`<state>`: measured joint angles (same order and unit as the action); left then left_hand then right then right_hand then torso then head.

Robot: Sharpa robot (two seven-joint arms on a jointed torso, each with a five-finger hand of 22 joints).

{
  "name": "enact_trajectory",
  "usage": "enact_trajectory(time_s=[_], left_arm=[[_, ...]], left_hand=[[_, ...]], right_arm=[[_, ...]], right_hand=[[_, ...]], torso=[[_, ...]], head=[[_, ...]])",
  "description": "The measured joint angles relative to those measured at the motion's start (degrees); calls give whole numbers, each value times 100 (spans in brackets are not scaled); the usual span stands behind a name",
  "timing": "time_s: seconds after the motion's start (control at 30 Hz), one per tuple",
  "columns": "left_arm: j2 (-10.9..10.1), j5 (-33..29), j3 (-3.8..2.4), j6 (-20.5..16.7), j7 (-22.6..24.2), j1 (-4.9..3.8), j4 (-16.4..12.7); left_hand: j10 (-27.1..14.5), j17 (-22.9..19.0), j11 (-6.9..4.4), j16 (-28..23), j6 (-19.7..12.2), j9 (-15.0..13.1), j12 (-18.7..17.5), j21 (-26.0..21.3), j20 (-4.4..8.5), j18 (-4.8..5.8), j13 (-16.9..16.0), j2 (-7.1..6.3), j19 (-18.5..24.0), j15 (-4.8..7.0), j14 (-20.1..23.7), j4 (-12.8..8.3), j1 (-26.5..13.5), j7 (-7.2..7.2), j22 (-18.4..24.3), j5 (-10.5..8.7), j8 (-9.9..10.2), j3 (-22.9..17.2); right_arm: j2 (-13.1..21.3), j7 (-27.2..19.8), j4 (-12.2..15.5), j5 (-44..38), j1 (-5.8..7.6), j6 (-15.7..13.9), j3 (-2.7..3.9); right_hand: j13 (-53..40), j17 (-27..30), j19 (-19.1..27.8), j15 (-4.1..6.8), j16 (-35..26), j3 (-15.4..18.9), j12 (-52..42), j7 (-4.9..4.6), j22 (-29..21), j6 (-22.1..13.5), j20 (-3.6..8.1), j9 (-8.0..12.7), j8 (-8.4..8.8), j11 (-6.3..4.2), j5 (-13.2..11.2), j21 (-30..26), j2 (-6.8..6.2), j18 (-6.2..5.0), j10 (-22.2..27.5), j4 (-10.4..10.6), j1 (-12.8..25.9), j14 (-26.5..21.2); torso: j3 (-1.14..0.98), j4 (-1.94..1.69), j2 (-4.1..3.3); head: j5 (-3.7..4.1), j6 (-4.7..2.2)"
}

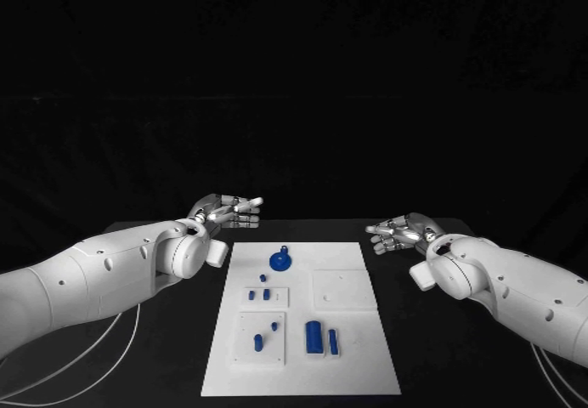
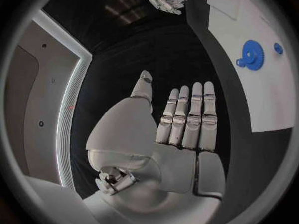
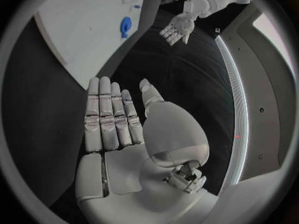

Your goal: Assemble the parts on the task board

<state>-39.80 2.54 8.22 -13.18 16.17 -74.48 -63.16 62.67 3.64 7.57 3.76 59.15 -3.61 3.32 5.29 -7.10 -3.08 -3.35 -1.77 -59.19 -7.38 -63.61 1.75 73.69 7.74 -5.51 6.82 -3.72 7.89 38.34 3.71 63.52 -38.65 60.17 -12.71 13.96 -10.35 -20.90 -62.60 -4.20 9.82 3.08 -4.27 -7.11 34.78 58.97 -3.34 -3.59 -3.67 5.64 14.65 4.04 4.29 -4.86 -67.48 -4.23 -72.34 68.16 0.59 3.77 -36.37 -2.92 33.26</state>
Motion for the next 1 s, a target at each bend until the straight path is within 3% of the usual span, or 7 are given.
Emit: enact_trajectory(time_s=[0.1, 0.27, 0.33, 0.47, 0.7, 0.8, 1.0], left_arm=[[103, -137, -7, -53, 72, -3, 118], [215, -286, -8, -112, 170, -3, 248], [214, -286, -9, -113, 169, -2, 244], [165, -282, -45, -140, 161, 54, 148], [3, -281, -249, -476, 237, 401, -547], [-126, -281, -398, -819, 348, 648, -1037], [-324, -281, -631, -1607, 635, 1108, -1952]], left_hand=[[-43, -3, -8, 0, -34, 0, 0, -12, 5, 0, 0, 50, 34, 0, 57, 0, -4, -20, 15, 22, 0, 0], [-116, -3, 2, 0, -74, 0, 0, -44, -20, 0, 0, 72, 59, -19, 117, -47, 18, -19, 47, 21, 0, 16], [-475, -70, -129, -86, -515, 63, -49, -149, 93, 0, 58, 135, 395, 110, 477, -93, -353, -154, 138, -79, 63, -118], [-2479, -206, -420, -225, -2852, 201, -181, -328, 377, 112, 186, 159, 2680, 401, 2268, -132, -1399, -440, 328, -358, 212, -428], [-5093, -316, -653, -310, -4975, 313, -262, -449, 609, 222, 290, 174, 4923, 636, 5084, -161, -4810, -672, 482, -568, 310, -660], [-5557, -333, -695, -323, -5345, 330, -289, -478, 650, 223, 307, 177, 5314, 676, 5590, -173, -5812, -713, 510, -600, 310, -696], [-5986, -348, -729, -336, -5689, 344, -290, -478, 686, 222, 318, 176, 5675, 713, 6054, -173, -6742, -750, 532, -634, 334, -727]], right_arm=[[-185, -524, -377, 370, 20, -105, 141], [-392, -1187, -731, 860, 33, -157, 257], [-389, -1200, -725, 870, 37, -162, 254], [-336, -1183, -614, 881, 32, -198, 176], [-123, -1318, 91, 1180, 22, -512, -196], [28, -1525, 621, 1488, 28, -811, -462], [329, -2058, 1622, 2232, 18, -1529, -955]], right_hand=[[649, 1418, 487, -260, -565, -244, 64, 17, -1759, -57, -395, 3, 0, 138, 21, -15, -85, -135, 480, -150, 86, -345], [702, 1739, 691, -302, -606, -286, 64, 124, -2968, -378, -787, 13, 0, 183, 21, -15, -88, -450, 781, -197, 170, -732], [761, 1806, 1667, -183, -690, -277, 149, 187, -3141, -1324, -662, 77, 73, 46, -241, -53, -148, -387, 1119, -118, 575, -1077], [891, 1939, 3805, 99, -828, -292, 281, 432, -3308, -3452, -200, 207, 217, -237, -812, -217, -280, 26, 3275, 134, 1577, -3069], [989, 2039, 5501, 319, -910, -305, 363, 624, -3426, -5141, 169, 311, 301, -462, -1265, -326, -382, 319, 5666, 324, 5184, -5643], [1008, 2061, 5800, 357, -939, -310, 371, 658, -3445, -5439, 235, 330, 315, -503, -1339, -356, -400, 321, 6093, 337, 5986, -6104], [1021, 2073, 6066, 392, -939, -303, 390, 699, -3460, -5699, 305, 343, 336, -542, -1399, -360, -419, 405, 6485, 361, 6732, -6532]], torso=[[-18, 5, 35], [-51, 4, 66], [-54, 4, 70], [-51, -14, 86], [-53, -185, 288], [-55, -277, 400], [-58, -349, 487]], head=[[-19, -86], [-37, -177], [-40, -183], [-16, -153], [160, -2], [236, 68], [285, 107]])
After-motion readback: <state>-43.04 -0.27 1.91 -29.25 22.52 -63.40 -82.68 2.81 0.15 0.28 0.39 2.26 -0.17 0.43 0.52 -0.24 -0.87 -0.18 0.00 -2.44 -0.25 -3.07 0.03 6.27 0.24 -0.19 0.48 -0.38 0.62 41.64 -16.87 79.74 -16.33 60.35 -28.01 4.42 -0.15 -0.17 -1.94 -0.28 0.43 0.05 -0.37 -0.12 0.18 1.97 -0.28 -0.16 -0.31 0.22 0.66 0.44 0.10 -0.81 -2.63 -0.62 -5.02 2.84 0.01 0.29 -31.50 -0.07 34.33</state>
